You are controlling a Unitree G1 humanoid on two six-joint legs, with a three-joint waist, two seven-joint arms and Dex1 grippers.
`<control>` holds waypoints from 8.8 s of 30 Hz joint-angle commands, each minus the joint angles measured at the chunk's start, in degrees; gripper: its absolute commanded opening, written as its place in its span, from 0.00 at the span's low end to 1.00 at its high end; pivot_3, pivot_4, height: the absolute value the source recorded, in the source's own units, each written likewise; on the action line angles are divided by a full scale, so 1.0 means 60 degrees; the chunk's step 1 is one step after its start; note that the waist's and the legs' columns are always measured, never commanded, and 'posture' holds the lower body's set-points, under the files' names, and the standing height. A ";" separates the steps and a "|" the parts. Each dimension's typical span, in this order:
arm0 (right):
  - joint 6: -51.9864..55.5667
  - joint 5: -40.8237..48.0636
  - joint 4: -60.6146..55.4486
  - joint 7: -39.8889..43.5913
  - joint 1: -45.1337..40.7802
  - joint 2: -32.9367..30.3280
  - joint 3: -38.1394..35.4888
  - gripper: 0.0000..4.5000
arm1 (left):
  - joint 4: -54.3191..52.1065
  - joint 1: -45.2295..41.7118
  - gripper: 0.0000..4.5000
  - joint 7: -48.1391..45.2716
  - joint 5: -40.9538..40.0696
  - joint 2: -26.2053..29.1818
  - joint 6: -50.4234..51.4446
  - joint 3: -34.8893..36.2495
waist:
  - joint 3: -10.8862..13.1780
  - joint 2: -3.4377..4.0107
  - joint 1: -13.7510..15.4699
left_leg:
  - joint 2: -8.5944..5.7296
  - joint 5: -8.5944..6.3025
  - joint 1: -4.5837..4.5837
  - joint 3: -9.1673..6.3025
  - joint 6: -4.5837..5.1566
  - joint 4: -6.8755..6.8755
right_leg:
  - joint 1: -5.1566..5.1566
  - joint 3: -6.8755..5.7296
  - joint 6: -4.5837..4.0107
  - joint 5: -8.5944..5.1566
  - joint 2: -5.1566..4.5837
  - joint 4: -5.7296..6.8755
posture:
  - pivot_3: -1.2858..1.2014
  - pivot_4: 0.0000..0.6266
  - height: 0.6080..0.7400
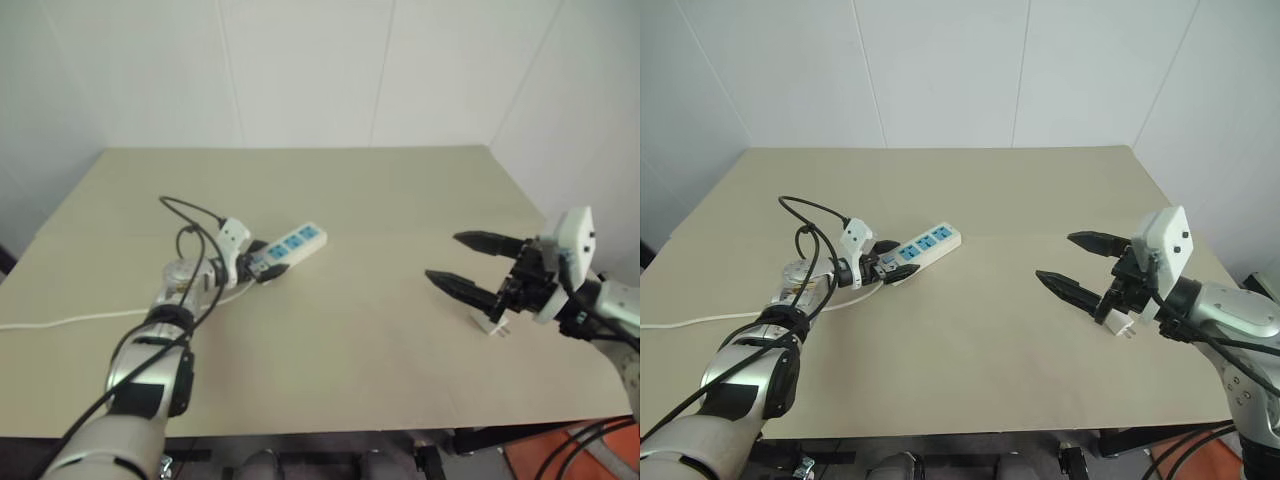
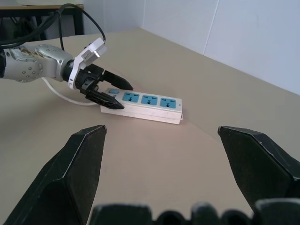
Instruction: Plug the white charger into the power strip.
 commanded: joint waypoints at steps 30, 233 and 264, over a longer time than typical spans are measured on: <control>0.0060 0.0522 -0.0297 -0.0161 -0.0177 -0.0409 -0.0456 1.00 | 0.0348 0.0830 0.91 0.0373 0.0153 -0.0339 -0.0242 0.0465 | -0.0001 0.0000 0.0049 | -0.0001 0.0000 0.0042 -0.0001 0.0000 0.0013 | 0.0051 -0.0004 0.0001 0.0000 -0.0003 0.0005 | 0.52 0.24 1.00; -0.6294 -0.4260 0.8301 0.3852 -0.3852 0.5812 0.5291 0.25 | -0.7508 0.4375 0.73 -0.3944 -0.0952 0.1184 0.2212 -0.2358 | -0.0018 0.0057 -0.0305 | 0.0026 -0.0016 0.0057 -0.0003 0.0027 0.0032 | 0.0028 0.0020 -0.0019 0.0005 0.0036 0.0043 | 0.52 0.24 1.00; -0.6552 -0.4392 0.8876 0.4455 -0.4111 0.6032 0.5468 0.25 | -0.7797 0.4570 0.73 -0.3874 -0.1027 0.1342 0.2353 -0.2314 | -0.0018 0.0057 -0.0312 | 0.0027 -0.0016 0.0065 -0.0003 0.0027 0.0028 | 0.0036 0.0021 -0.0020 0.0005 0.0036 0.0042 | 0.52 0.24 1.00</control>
